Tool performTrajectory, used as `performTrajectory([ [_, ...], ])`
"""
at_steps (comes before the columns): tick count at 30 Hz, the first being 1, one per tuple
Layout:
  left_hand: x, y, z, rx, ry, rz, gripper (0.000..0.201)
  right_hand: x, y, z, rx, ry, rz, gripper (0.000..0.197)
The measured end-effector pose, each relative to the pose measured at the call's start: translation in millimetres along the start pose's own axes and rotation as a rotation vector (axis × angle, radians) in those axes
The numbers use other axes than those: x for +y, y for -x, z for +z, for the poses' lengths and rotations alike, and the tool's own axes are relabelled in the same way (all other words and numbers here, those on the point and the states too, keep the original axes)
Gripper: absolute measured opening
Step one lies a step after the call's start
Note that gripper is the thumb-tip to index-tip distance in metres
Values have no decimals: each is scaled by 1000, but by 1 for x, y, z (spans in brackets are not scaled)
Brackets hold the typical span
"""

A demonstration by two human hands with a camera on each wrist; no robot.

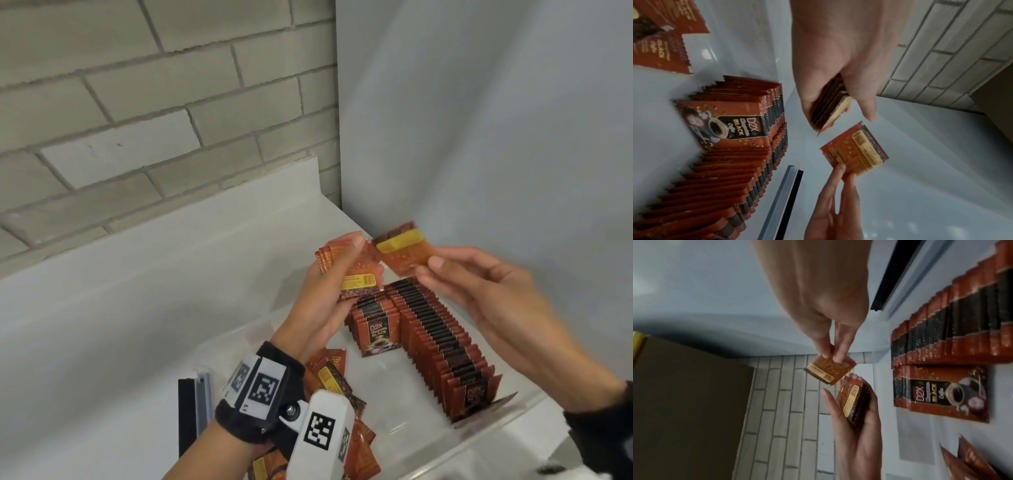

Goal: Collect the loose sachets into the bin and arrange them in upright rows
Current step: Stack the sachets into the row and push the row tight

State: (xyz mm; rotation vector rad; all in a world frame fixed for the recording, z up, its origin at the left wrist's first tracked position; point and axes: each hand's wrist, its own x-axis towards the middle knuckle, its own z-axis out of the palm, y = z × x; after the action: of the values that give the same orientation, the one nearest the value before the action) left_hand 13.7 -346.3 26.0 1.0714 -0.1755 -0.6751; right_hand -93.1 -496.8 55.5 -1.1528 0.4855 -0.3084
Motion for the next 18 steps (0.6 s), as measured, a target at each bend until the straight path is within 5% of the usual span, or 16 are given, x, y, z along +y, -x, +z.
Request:
performTrajectory([
  [11, 1, -3, -1, -138, 135, -62, 44, 18, 12, 0, -37, 441, -315, 20],
  [15, -1, -3, -2, -153, 135, -35, 47, 13, 13, 2, -34, 342, -216, 22],
  [18, 0, -3, -2, -176, 162, -20, 46, 8, 11, 3, -25, 170, -58, 41],
])
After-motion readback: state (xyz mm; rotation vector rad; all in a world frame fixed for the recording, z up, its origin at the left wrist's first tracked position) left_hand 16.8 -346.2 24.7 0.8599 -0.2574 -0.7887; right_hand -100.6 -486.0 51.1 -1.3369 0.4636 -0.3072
